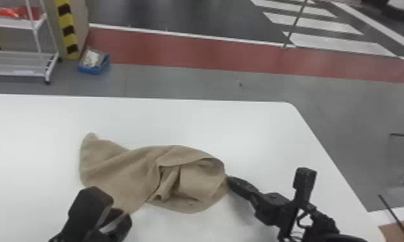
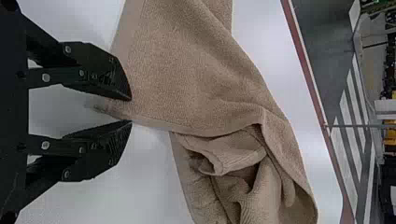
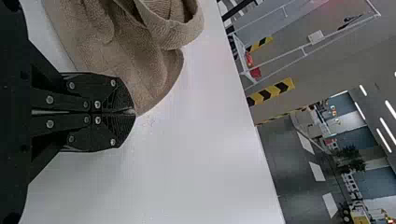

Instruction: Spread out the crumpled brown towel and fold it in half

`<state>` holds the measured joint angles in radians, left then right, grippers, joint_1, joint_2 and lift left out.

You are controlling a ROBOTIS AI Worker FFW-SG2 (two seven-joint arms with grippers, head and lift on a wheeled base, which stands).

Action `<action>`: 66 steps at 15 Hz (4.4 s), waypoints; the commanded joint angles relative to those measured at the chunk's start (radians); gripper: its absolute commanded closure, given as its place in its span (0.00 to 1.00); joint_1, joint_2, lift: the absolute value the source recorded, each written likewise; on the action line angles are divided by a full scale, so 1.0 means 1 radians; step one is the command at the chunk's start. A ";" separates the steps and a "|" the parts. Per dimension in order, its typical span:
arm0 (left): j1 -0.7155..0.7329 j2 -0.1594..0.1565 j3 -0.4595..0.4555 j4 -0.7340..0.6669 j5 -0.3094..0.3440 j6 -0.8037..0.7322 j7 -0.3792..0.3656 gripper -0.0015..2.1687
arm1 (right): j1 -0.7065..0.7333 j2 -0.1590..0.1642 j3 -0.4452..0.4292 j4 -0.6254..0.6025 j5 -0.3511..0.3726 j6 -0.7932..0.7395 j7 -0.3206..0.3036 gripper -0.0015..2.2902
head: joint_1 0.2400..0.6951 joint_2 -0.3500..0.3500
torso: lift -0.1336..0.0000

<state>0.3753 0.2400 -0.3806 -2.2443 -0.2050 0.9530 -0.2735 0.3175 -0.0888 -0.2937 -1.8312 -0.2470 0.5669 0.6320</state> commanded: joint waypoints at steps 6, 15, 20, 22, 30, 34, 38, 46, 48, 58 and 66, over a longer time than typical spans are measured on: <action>0.019 -0.013 0.029 -0.069 0.010 0.056 0.069 0.79 | 0.018 -0.005 -0.027 -0.089 0.025 0.018 0.006 0.53 | 1.00 0.16 | 0.07; -0.013 0.042 0.204 -0.350 0.061 0.274 0.048 0.79 | -0.052 -0.083 -0.154 -0.339 0.301 0.040 0.469 0.52 | 1.00 0.28 | 0.07; -0.130 0.042 0.339 -0.405 0.173 0.402 0.063 0.79 | -0.199 -0.117 -0.245 -0.347 0.273 0.135 0.528 0.52 | 1.00 0.29 | 0.07; -0.225 0.044 0.330 -0.394 0.194 0.470 0.062 0.79 | -0.268 -0.117 -0.228 -0.319 0.272 0.181 0.511 0.52 | 1.00 0.30 | 0.07; -0.834 -0.010 0.195 0.218 0.253 0.448 0.102 0.79 | -0.672 -0.103 -0.065 0.063 0.295 0.221 0.316 0.52 | 0.78 0.34 | 0.07; -1.053 -0.016 0.193 0.411 0.297 0.418 0.103 0.79 | -0.870 -0.117 -0.062 0.216 0.330 0.221 0.288 0.52 | 0.57 0.36 | 0.07; -1.132 -0.013 0.212 0.451 0.331 0.378 0.099 0.79 | -0.943 -0.150 -0.065 0.236 0.333 0.236 0.275 0.52 | 0.33 0.35 | 0.07; -0.837 0.081 0.362 0.196 0.434 0.405 0.079 0.79 | -0.664 -0.235 -0.183 0.021 0.207 0.301 0.324 0.52 | 0.45 0.31 | 0.07; -0.854 0.096 0.394 0.173 0.460 0.421 0.085 0.79 | -0.676 -0.241 -0.190 0.003 0.198 0.325 0.321 0.52 | 0.50 0.31 | 0.07; -1.185 -0.039 0.183 0.695 0.414 0.123 0.079 0.79 | -0.882 -0.227 -0.015 0.214 0.305 0.319 0.206 0.52 | 0.36 0.29 | 0.07; -1.228 -0.008 0.270 0.644 0.541 0.182 0.063 0.79 | -1.006 -0.330 -0.062 0.277 0.229 0.365 0.176 0.52 | 0.01 0.24 | 0.07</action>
<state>-0.9366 0.1891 -0.1553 -1.4828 0.2720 1.0554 -0.2098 -0.7591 -0.3931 -0.3185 -1.5065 0.0305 0.9225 0.8020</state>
